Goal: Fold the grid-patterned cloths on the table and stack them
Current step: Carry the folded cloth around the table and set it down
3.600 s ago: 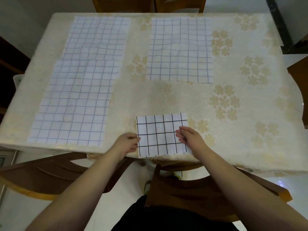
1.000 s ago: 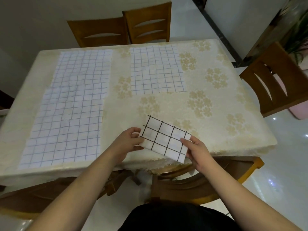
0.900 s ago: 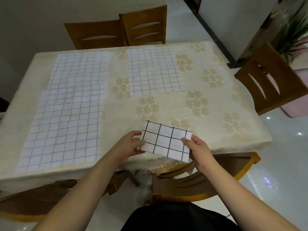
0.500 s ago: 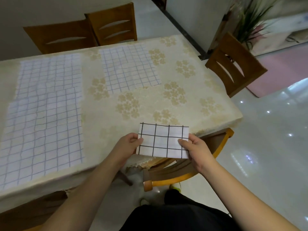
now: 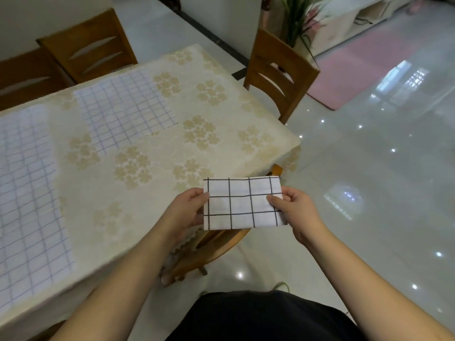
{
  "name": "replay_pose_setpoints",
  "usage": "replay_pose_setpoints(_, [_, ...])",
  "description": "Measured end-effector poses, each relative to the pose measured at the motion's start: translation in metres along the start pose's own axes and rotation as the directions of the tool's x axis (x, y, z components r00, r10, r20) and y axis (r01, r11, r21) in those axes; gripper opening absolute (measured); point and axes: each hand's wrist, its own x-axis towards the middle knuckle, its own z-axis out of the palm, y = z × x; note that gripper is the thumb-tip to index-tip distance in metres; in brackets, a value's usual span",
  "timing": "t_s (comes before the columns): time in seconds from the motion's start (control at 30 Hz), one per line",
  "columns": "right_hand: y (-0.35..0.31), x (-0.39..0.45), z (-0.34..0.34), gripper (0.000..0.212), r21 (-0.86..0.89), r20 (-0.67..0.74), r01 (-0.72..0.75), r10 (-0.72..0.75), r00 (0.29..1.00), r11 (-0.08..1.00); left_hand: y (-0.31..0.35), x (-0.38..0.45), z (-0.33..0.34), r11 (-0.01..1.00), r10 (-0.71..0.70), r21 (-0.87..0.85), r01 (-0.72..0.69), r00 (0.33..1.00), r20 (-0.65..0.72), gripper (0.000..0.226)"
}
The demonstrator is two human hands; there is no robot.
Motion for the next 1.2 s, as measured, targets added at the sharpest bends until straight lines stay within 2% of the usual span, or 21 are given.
replay_pose_setpoints(0.17, [-0.003,-0.002,-0.076,0.008,0.091,-0.065,-0.004,0.010,0.998,0.996,0.013,0.008,0.078,1.000,0.014,0.020,-0.014,1.000,0.022,0.017])
replay_pose_setpoints(0.57, [-0.011,0.018,-0.235,0.020,0.188,-0.064,-0.010,0.022,0.998,0.982,0.037,0.031,0.236,0.998,0.059,0.014,-0.060,0.996,0.061,0.007])
replay_pose_setpoints(0.93, [-0.019,0.064,-0.279,0.002,0.189,-0.181,-0.114,0.149,0.972,0.975,0.066,0.074,0.285,0.999,0.042,-0.003,-0.042,0.998,0.052,0.010])
replay_pose_setpoints(1.13, [-0.038,0.119,-0.291,0.011,0.070,-0.180,-0.148,0.159,0.971,0.986,0.089,0.126,0.296,0.998,0.054,-0.029,-0.052,0.997,0.056,0.012])
replay_pose_setpoints(1.2, [-0.053,0.140,-0.296,0.008,0.051,-0.192,-0.145,0.152,0.970,0.988,0.103,0.144,0.299,0.998,0.045,-0.035,-0.042,0.997,0.069,0.016])
